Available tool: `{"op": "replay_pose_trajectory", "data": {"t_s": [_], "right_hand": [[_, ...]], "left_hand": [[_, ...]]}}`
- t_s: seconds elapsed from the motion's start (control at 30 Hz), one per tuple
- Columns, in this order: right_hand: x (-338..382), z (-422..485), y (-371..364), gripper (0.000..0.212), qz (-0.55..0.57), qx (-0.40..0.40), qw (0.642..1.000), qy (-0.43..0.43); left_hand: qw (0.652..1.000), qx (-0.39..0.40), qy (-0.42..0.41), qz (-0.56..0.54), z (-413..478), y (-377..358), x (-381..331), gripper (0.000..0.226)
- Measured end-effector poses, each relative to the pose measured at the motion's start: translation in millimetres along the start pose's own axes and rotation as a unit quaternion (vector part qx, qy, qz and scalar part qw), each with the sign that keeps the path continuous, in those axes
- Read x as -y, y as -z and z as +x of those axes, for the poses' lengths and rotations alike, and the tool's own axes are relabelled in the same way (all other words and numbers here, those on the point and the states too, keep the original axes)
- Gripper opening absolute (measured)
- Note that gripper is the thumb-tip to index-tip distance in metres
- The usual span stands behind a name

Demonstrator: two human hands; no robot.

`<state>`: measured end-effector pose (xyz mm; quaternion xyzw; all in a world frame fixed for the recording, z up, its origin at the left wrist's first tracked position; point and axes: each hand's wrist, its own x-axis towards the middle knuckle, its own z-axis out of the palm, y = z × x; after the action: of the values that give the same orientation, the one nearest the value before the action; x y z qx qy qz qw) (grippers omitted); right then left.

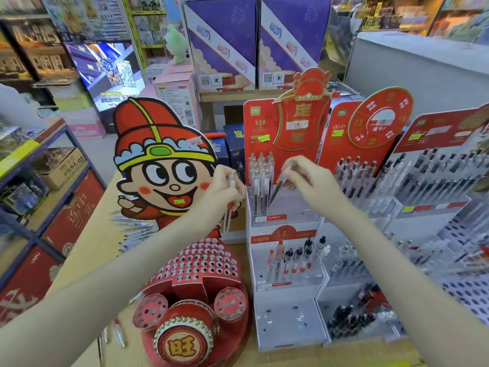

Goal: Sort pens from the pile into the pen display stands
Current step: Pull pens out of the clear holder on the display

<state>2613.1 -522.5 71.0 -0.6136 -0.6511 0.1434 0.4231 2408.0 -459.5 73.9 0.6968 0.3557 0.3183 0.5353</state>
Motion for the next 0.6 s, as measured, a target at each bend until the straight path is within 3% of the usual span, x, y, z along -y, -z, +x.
{"op": "replay_pose_trajectory", "data": {"t_s": [0.07, 0.3, 0.47, 0.6], "right_hand": [[0, 2, -3, 0.008, -0.022, 0.033, 0.999, -0.003], [6, 14, -3, 0.014, -0.069, 0.043, 0.997, 0.01], [11, 21, -8, 0.014, -0.118, 0.068, 0.99, 0.033], [12, 23, -7, 0.008, -0.091, 0.077, 0.993, 0.004]], "left_hand": [[1.0, 0.002, -0.011, 0.008, -2, 0, 1, 0.04], [0.995, 0.028, -0.093, 0.009, -18, -1, -4, 0.013], [0.993, -0.018, -0.115, 0.008, -20, 0, -8, 0.023], [0.99, -0.041, -0.129, 0.032, -21, 2, -11, 0.025]]}}
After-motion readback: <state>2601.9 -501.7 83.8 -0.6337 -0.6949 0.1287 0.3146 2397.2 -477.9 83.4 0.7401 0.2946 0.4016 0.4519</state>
